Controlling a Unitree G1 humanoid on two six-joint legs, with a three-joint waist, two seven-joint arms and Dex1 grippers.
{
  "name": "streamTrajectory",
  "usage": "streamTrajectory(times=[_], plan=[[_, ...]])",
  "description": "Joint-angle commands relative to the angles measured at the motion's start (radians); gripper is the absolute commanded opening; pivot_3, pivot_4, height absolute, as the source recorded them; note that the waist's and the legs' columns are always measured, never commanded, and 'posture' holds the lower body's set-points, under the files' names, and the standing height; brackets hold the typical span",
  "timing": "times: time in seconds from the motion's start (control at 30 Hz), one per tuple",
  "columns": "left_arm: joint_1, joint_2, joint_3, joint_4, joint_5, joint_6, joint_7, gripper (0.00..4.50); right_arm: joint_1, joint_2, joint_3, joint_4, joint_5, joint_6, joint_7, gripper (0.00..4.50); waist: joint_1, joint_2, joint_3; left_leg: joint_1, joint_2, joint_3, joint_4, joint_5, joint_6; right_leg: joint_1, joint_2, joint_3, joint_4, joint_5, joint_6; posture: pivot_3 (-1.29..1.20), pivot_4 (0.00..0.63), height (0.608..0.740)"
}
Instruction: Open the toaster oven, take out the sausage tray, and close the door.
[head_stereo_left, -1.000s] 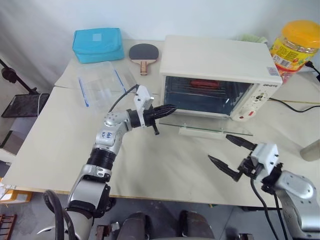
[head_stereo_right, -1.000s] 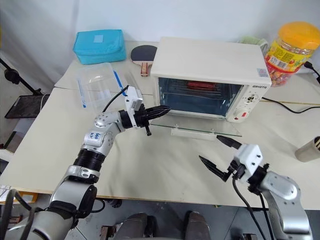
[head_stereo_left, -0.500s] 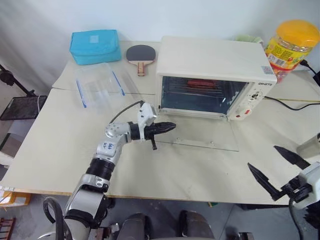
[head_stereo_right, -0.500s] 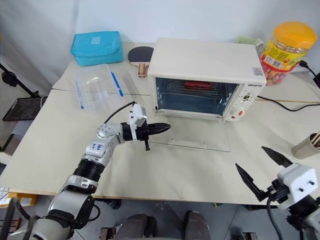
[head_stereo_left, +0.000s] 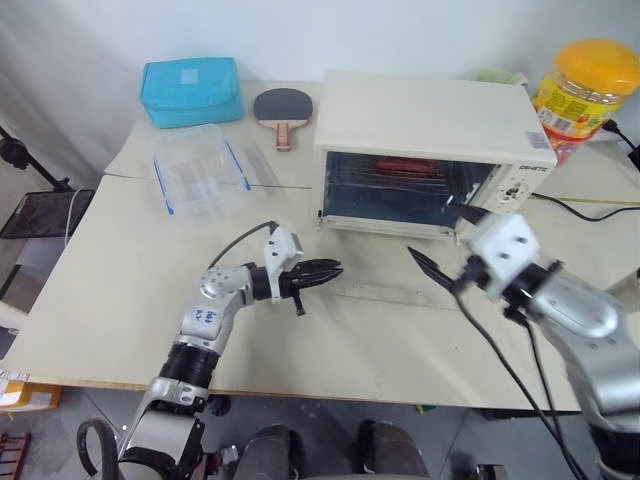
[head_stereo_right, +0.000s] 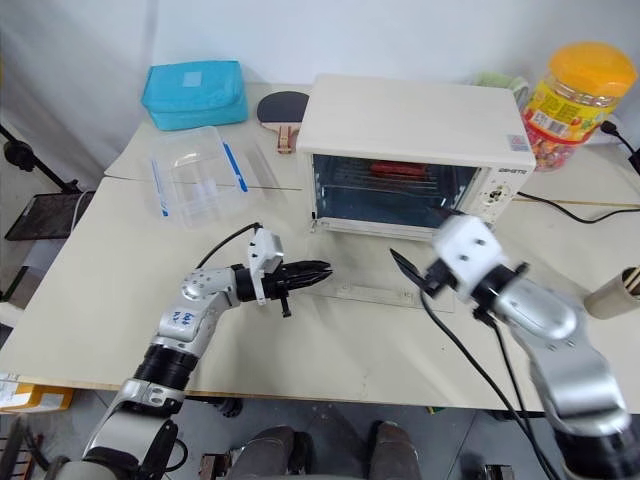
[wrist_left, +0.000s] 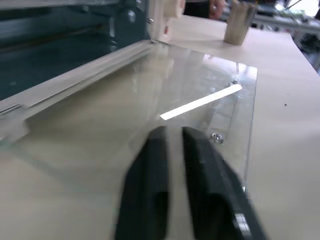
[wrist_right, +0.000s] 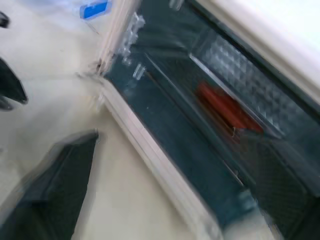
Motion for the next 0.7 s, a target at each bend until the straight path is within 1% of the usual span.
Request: streamTrajectory(times=[0.03,0.1,0.13,0.17,0.2,0.33,0.4,0.47,0.53,0.7], plan=[[0.038,0.025,0.077,-0.138,-0.075,0.033,0.031,1.66,-0.120,0.041,0.117,0.183,-0.229,-0.136,-0.101,4.50,-0.001,0.000,0.000,0.000,0.000,0.000,0.000,0.000,0.000,0.000,0.000,0.000,0.000,0.000,0.000,0.00,0.150,0.740],[0.079,0.053,0.117,-0.212,-0.114,0.071,0.040,2.31,-0.210,0.081,0.168,0.308,-0.319,-0.199,-0.156,4.50,-0.003,0.000,0.000,-0.001,0.000,-0.001,0.000,0.000,0.000,0.000,0.000,-0.001,0.001,0.000,0.000,0.00,0.150,0.740],[0.099,0.067,0.135,-0.244,-0.129,0.086,0.045,2.57,-0.254,0.095,0.195,0.370,-0.369,-0.222,-0.184,4.50,-0.017,0.000,0.000,-0.001,0.000,-0.001,0.000,0.000,0.000,0.000,0.000,-0.001,0.000,0.000,0.000,0.00,0.150,0.740],[0.123,0.082,0.153,-0.278,-0.144,0.101,0.052,2.96,-0.301,0.116,0.221,0.441,-0.409,-0.236,-0.201,4.50,-0.018,0.000,0.000,-0.001,0.000,-0.001,0.000,0.000,0.000,0.000,0.000,-0.001,0.000,0.000,0.000,0.00,0.150,0.740],[0.142,0.093,0.169,-0.305,-0.159,0.115,0.059,3.17,-0.342,0.131,0.243,0.502,-0.443,-0.260,-0.220,4.50,-0.025,0.000,0.000,-0.001,0.000,-0.001,0.000,0.000,0.000,0.000,0.000,-0.001,0.000,0.000,0.000,0.00,0.150,0.740],[0.194,0.126,0.197,-0.371,-0.191,0.151,0.078,3.17,-0.453,0.183,0.276,0.685,-0.525,-0.327,-0.291,4.50,-0.033,0.000,0.000,-0.001,0.001,-0.003,0.000,0.000,-0.001,0.000,0.000,-0.003,0.001,0.000,0.000,0.00,0.150,0.740],[0.216,0.138,0.208,-0.392,-0.200,0.157,0.084,3.17,-0.499,0.203,0.296,0.772,-0.557,-0.344,-0.304,4.50,-0.036,0.000,0.000,-0.001,0.001,-0.003,0.000,0.000,-0.001,0.001,0.000,-0.003,0.001,0.000,0.000,0.00,0.150,0.740],[0.230,0.138,0.211,-0.412,-0.205,0.163,0.096,3.19,-0.534,0.228,0.309,0.843,-0.573,-0.373,-0.321,4.12,-0.041,0.000,0.000,-0.001,0.001,-0.005,0.000,0.000,-0.001,0.001,0.000,-0.004,0.000,0.000,0.000,0.00,0.150,0.740],[0.232,0.135,0.207,-0.423,-0.209,0.167,0.106,3.19,-0.557,0.244,0.314,0.897,-0.586,-0.392,-0.332,3.64,-0.049,0.000,0.000,-0.001,0.001,-0.004,-0.001,0.000,-0.001,0.001,0.001,-0.004,-0.001,0.000,0.000,0.00,0.150,0.740],[0.203,0.126,0.183,-0.424,-0.224,0.178,0.103,3.19,-0.610,0.269,0.326,1.018,-0.631,-0.415,-0.369,1.98,-0.051,0.000,0.000,-0.001,0.002,-0.004,-0.003,0.002,-0.003,0.000,0.001,-0.004,0.000,0.000,-0.001,0.00,0.150,0.740]])
